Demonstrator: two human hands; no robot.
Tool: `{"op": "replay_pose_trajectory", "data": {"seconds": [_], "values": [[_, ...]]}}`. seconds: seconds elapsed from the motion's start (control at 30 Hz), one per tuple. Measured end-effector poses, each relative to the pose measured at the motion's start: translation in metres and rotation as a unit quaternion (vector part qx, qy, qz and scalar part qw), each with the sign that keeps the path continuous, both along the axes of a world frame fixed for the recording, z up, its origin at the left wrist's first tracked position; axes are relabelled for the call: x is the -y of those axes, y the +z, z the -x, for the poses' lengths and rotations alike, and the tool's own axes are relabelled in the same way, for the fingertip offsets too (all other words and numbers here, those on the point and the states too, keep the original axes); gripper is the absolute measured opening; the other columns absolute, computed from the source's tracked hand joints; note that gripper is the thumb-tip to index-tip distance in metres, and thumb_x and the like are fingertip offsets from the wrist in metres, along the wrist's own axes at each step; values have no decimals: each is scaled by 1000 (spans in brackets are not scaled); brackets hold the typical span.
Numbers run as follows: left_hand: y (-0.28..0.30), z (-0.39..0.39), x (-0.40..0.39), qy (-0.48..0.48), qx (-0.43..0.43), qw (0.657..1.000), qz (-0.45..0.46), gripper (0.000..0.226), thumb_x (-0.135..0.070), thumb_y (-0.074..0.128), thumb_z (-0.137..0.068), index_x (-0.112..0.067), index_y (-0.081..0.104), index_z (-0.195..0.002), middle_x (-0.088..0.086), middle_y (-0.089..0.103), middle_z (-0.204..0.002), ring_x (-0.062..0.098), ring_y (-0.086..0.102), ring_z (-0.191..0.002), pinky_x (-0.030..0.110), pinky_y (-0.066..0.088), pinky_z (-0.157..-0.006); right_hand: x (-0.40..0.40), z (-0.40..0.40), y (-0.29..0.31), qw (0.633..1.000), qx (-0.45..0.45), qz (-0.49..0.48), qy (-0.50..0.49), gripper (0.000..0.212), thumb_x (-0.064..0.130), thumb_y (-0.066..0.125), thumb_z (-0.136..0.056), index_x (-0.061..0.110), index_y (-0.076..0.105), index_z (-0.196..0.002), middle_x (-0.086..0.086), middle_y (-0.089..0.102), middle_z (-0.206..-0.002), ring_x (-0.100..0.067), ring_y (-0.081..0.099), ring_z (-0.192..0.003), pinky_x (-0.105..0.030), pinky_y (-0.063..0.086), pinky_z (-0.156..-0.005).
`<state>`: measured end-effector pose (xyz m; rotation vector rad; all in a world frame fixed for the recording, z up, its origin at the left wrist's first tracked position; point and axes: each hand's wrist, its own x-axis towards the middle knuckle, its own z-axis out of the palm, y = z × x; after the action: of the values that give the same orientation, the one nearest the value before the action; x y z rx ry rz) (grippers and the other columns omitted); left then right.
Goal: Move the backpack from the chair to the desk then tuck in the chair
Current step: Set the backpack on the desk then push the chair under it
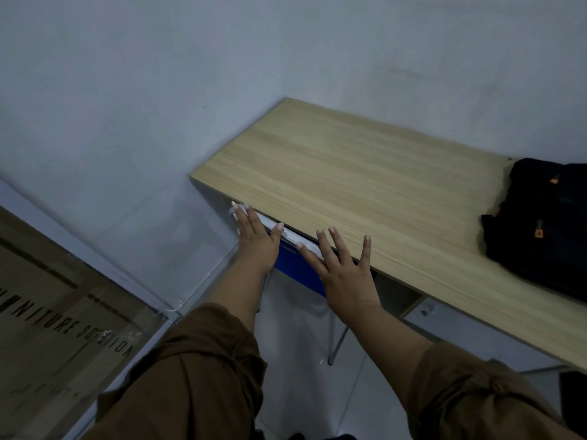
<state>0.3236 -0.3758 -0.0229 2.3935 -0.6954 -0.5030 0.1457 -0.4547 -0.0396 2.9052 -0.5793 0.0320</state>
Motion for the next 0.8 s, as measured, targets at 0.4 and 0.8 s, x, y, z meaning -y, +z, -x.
{"op": "replay_pose_trajectory", "data": {"seconds": [0.4,0.8], "values": [[4,-6,18,-10,17,998,-61,92,-52,35,-97,-4,-24,-148,14,-36,-156,27,-20,-150,43,11,-124,17,-1,7,999,-14,-34,-5,92,19,46,-93,40,-28,-145,-5,-17,-163,-33,-22,-147,-76,-9,-106],[30,33,42,-199,122,950,-209,50,-35,22,-104,-11,44,-142,13,-1,-165,34,-11,-151,53,4,-122,25,32,41,951,26,-289,-103,66,31,47,-97,33,12,-153,0,13,-163,-24,25,-146,-71,-4,-111]]}}
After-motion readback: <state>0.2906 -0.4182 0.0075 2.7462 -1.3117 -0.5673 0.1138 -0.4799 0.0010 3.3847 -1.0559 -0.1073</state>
